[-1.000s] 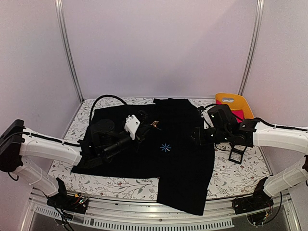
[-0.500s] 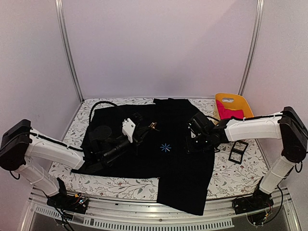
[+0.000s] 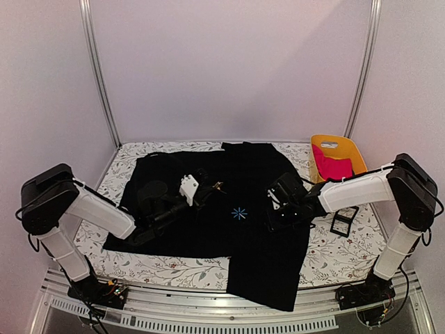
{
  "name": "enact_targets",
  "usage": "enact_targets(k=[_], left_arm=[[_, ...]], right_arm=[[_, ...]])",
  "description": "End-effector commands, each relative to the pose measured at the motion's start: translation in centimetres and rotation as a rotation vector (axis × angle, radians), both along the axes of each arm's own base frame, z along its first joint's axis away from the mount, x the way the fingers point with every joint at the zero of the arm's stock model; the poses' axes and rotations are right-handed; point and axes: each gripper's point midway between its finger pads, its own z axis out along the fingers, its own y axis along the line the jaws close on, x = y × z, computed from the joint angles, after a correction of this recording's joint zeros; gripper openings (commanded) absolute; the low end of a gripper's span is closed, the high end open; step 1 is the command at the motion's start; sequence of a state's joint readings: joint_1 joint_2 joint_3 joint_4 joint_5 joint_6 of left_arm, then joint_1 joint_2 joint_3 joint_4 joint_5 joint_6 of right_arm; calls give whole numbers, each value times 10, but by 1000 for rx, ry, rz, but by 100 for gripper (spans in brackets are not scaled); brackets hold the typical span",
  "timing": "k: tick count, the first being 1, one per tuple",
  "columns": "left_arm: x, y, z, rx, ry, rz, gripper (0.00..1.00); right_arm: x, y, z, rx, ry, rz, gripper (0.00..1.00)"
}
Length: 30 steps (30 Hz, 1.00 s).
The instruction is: Pin the brooch onto the clothing
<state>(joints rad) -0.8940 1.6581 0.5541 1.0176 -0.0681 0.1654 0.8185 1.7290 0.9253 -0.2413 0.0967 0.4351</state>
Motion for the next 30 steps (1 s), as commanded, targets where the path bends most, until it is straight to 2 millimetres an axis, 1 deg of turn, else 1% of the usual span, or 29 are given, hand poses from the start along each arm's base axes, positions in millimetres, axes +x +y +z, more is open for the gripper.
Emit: enact_targets(k=[1, 4, 7, 8, 10, 13, 15, 17, 20, 21, 24, 25, 26, 30], left_arm=[[5, -6, -1, -21, -39, -36, 0], [14, -8, -6, -46, -10, -5, 0], [9, -12, -8, -82, -4, -36, 0], [10, -12, -10, -89, -1, -35, 0], [10, -15, -13, -89, 7, -53, 0], [11, -21, -20, -75, 42, -100, 0], [10, -23, -24, -69, 58, -120, 0], [8, -25, -26, -60, 62, -136, 0], [5, -31, -28, -44, 70, -171, 0], [3, -35, -29, -34, 76, -195, 0], [-6, -51, -37, 7, 103, -295, 0], [-8, -55, -39, 12, 110, -315, 0], [-7, -58, -43, 16, 115, -325, 0], [-10, -69, -41, -4, 76, -382, 0]], right_arm=[[-4, 5, -3, 6, -58, 106, 49], [-6, 3, -10, -12, -45, 115, 48], [-8, 0, -20, -41, -23, 101, 46], [-8, -1, -22, -48, -20, 92, 44], [-8, 0, -27, -61, -10, 86, 35], [-13, -3, -36, -92, 16, 75, 14], [-15, -4, -36, -89, 21, 74, 2], [-17, -2, -33, -70, 20, 79, 0], [-17, 0, -18, -42, -6, 85, 0], [-16, 1, -10, -28, -22, 88, 0], [-17, 4, 5, 8, -57, 114, 0], [-17, 5, 12, 27, -76, 129, 0], [-19, 6, 16, 46, -86, 142, 0], [-27, 13, 28, 178, -122, 211, 0]])
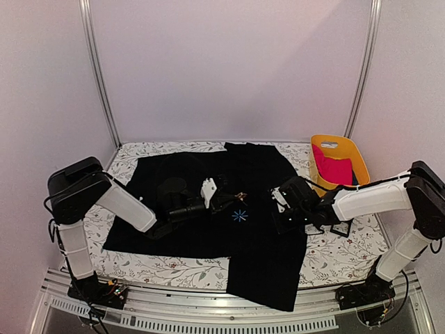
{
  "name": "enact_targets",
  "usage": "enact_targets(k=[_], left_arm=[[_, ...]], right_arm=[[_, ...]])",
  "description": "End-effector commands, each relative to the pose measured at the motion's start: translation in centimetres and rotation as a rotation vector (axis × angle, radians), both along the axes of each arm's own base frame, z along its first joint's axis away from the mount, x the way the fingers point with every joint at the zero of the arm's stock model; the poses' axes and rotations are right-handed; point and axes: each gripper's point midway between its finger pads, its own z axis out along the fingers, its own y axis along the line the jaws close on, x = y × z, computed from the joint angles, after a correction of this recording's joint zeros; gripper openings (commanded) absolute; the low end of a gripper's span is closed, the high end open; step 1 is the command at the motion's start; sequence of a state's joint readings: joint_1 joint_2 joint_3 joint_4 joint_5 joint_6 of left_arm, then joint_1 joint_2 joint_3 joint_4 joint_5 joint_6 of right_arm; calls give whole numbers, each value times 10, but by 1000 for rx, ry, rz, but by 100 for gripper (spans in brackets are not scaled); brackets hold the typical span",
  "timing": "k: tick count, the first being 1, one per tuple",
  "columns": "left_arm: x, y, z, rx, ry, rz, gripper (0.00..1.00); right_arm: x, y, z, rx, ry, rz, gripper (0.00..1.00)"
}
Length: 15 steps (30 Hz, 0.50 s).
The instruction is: Pin the brooch onto the clothing
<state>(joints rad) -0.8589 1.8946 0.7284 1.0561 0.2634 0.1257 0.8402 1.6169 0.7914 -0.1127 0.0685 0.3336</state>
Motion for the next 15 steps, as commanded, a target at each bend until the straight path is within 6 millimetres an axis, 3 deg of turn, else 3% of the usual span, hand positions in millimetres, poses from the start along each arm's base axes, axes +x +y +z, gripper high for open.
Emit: enact_targets(k=[1, 6, 15], left_arm=[[-10, -13, -15, 11, 4, -112, 0], [-21, -31, -24, 17, 5, -158, 0], [-1, -49, -48, 77, -75, -137, 0]], right_arm=[[-8, 13, 21, 163, -45, 101, 0], [1, 12, 26, 270, -78, 132, 0], [-10, 24, 20, 304, -76, 263, 0]])
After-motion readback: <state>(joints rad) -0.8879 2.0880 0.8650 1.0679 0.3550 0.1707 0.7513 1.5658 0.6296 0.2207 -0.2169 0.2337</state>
